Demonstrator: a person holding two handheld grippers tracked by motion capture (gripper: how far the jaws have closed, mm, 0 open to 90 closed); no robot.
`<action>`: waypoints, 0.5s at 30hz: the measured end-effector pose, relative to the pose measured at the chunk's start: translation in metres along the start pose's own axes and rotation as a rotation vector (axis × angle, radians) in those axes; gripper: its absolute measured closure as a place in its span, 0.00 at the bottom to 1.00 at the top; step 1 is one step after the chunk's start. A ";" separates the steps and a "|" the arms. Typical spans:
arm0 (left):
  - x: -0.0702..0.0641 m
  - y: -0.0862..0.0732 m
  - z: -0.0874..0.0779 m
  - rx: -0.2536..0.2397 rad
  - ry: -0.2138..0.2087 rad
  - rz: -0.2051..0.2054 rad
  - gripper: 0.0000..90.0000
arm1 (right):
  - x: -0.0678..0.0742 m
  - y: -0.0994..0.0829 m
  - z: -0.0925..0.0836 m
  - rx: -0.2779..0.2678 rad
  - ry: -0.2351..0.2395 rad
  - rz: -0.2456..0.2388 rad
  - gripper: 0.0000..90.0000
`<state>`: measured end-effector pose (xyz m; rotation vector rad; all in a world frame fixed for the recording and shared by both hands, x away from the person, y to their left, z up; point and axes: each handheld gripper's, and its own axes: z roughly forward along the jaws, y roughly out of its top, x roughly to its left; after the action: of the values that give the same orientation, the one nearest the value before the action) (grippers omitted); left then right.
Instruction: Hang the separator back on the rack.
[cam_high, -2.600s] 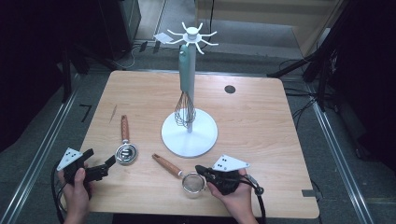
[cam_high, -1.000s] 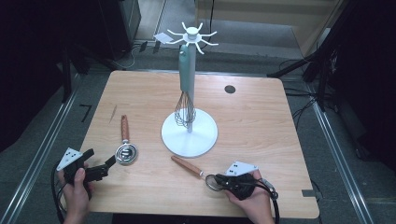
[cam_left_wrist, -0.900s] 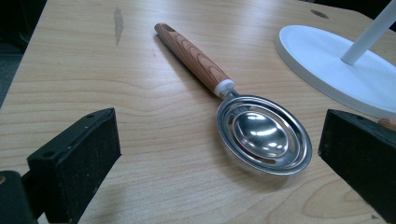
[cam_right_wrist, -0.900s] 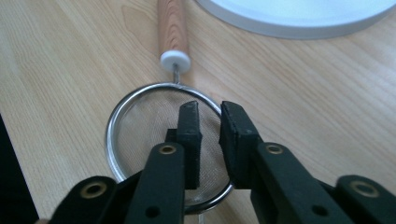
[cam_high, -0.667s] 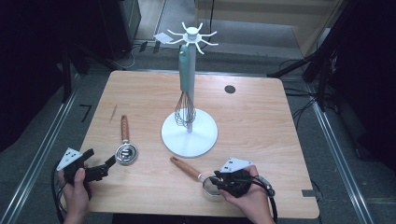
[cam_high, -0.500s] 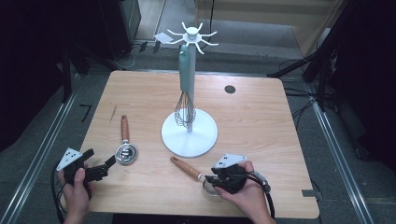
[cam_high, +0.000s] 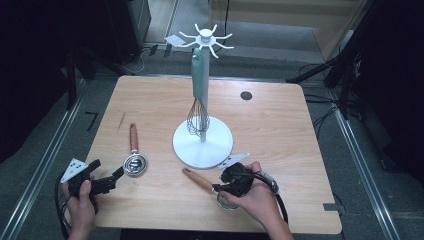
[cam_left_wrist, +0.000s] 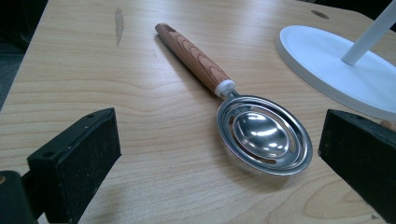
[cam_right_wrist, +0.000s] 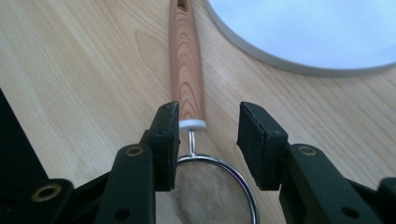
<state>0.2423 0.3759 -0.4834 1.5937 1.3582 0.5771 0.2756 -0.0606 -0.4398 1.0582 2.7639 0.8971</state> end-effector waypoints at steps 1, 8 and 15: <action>0.000 0.000 0.000 0.000 0.000 0.000 0.00 | 0.001 0.003 0.001 0.015 0.003 -0.007 0.67; 0.000 0.000 0.000 0.001 -0.001 0.000 0.00 | 0.006 0.017 0.015 0.132 0.024 -0.047 0.67; 0.000 0.000 0.000 0.005 -0.001 0.001 0.00 | 0.006 0.025 0.030 0.206 0.038 -0.055 0.70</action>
<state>0.2426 0.3758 -0.4833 1.5986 1.3589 0.5740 0.2927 -0.0269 -0.4502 0.9951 2.9521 0.6426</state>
